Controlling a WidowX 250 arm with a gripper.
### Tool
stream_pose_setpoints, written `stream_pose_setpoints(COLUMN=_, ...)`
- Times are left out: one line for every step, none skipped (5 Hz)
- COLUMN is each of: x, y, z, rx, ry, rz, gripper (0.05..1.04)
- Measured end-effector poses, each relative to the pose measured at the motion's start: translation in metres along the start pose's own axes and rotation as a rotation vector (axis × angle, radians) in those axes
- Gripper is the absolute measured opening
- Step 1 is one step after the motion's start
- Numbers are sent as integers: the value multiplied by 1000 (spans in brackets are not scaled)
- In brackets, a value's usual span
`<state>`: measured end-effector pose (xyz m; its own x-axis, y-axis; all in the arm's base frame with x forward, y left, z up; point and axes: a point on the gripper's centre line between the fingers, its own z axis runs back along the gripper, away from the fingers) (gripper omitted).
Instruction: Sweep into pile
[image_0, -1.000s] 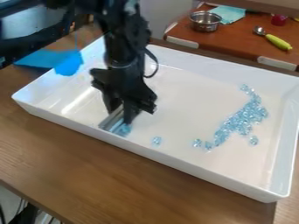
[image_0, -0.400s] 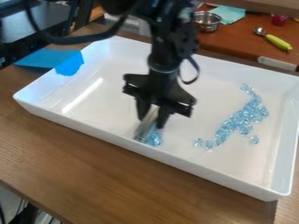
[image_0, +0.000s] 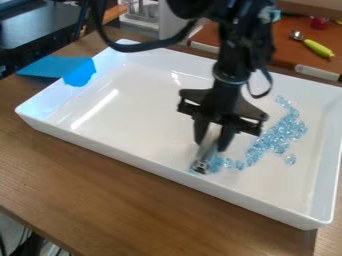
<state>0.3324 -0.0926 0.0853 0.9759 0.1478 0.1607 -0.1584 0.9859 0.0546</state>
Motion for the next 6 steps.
stream_pose_setpoints(x=4, y=-25, z=0, rx=-8, ry=30, rz=26, gripper=365)
stream_pose_setpoints(x=16, y=-38, z=0, rx=-15, ry=44, rz=74, gripper=365)
stream_pose_setpoints(x=28, y=-49, z=0, rx=-36, ry=53, rz=97, gripper=365)
stream_pose_setpoints(x=29, y=-52, z=0, rx=-49, ry=58, rz=101, gripper=365)
stream_pose_setpoints(x=30, y=-37, z=8, rx=-90, ry=68, rz=94, gripper=365)
stream_pose_setpoints(x=42, y=4, z=44, rx=-145, ry=-6, rz=126, gripper=365)
